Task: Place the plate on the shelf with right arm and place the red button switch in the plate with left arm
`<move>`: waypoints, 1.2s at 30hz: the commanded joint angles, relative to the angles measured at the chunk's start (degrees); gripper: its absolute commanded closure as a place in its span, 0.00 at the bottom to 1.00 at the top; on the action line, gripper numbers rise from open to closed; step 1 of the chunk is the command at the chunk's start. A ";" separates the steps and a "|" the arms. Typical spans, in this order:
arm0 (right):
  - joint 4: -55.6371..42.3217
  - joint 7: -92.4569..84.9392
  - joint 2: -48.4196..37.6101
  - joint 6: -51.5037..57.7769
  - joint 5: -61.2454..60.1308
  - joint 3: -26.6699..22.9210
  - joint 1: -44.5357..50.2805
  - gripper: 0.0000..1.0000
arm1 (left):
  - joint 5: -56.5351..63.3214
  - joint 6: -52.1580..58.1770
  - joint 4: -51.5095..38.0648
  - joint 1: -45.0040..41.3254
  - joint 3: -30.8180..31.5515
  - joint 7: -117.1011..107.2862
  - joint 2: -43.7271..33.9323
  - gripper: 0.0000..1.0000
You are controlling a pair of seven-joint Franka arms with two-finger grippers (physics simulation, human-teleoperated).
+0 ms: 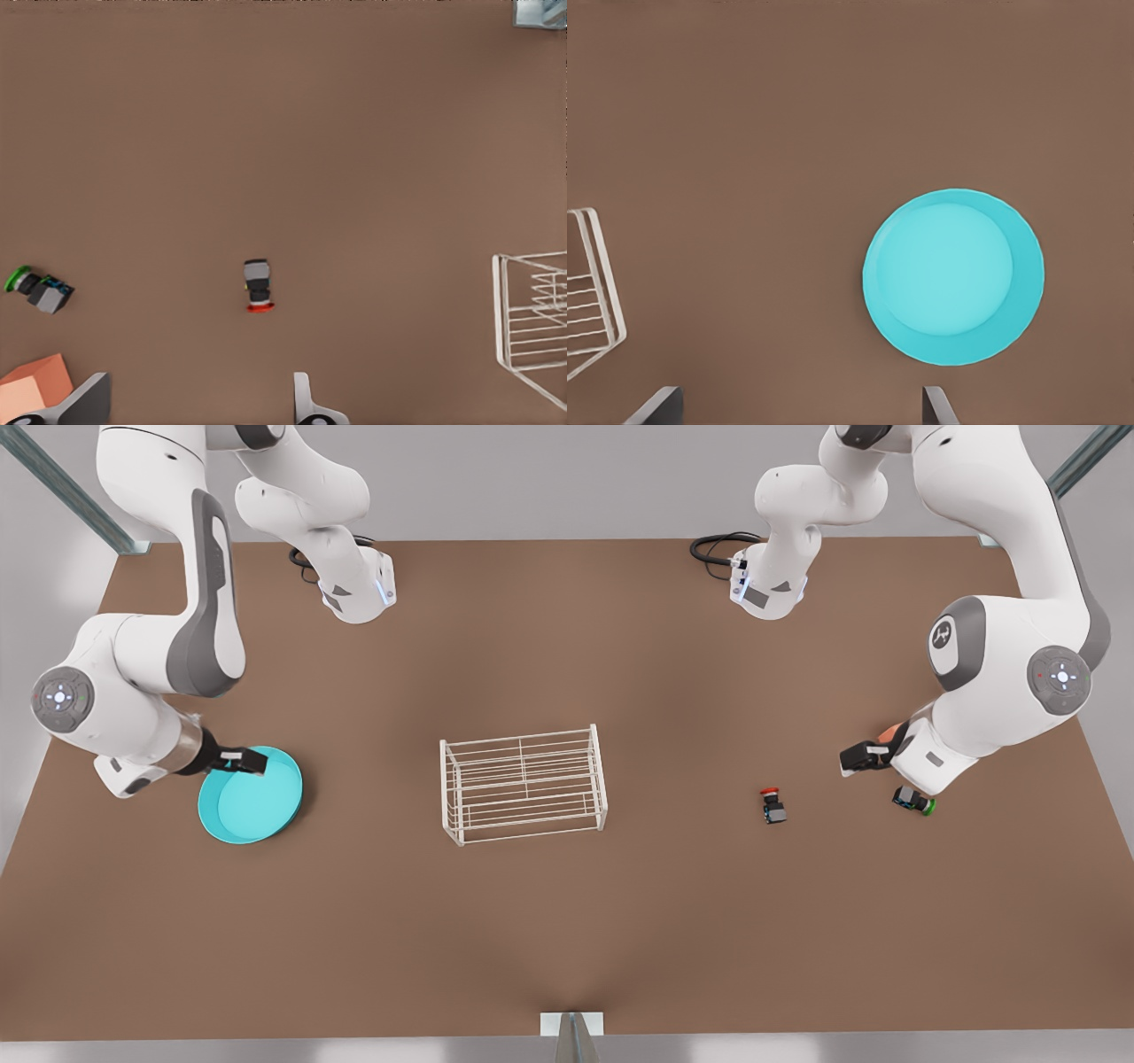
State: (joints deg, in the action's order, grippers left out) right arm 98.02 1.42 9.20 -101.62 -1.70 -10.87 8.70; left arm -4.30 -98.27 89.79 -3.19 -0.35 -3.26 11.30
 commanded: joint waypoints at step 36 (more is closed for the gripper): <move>-8.29 -73.58 23.76 -6.39 -6.92 -0.38 -19.60 0.00 | 3.86 -5.44 3.11 -9.73 1.41 -33.92 3.90 0.00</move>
State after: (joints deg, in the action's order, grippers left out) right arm 89.71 -44.13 33.04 -109.02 -10.31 -11.19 -10.83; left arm -0.49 -104.37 92.93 -12.92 1.05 -31.90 15.26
